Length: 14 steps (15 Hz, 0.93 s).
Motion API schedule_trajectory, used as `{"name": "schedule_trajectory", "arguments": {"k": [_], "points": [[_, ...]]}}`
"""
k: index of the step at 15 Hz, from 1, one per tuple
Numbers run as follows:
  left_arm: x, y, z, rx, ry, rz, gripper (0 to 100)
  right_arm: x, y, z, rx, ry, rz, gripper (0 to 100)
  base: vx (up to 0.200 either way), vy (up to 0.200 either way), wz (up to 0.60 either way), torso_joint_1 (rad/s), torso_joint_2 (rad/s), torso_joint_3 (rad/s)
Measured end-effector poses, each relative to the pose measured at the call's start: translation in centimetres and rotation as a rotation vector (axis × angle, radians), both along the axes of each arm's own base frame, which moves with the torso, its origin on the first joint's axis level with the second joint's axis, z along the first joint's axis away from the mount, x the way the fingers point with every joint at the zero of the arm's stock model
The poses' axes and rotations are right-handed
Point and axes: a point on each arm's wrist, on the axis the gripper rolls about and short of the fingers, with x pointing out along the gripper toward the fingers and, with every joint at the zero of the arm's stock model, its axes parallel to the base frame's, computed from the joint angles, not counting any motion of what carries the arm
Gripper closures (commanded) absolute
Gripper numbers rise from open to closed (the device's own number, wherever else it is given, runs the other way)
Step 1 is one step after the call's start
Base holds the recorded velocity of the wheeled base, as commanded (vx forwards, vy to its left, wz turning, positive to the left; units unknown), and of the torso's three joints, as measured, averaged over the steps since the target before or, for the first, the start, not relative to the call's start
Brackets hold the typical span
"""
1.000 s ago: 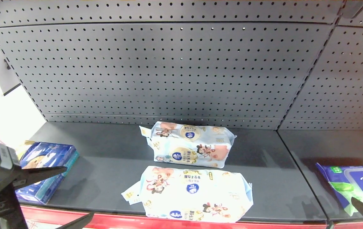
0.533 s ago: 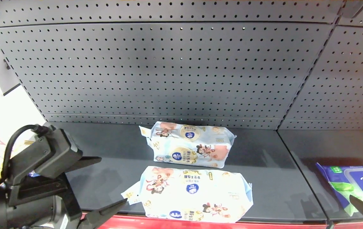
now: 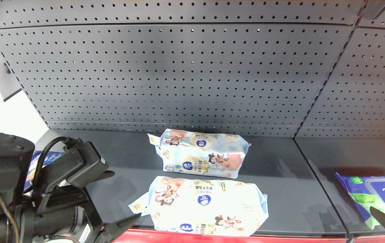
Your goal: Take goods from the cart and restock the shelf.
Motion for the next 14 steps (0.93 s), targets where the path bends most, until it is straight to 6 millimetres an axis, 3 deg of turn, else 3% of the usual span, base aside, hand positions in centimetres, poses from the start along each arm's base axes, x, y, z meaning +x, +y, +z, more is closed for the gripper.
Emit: {"name": "schedule_trajectory", "arguments": {"k": [14], "points": [[1.7,-0.8,-1.1,0.062,0.033,0.000,0,0.1,0.0,0.2,0.001,-0.006,0.000,0,0.000,0.000,0.00,0.000,0.00,0.000]]}}
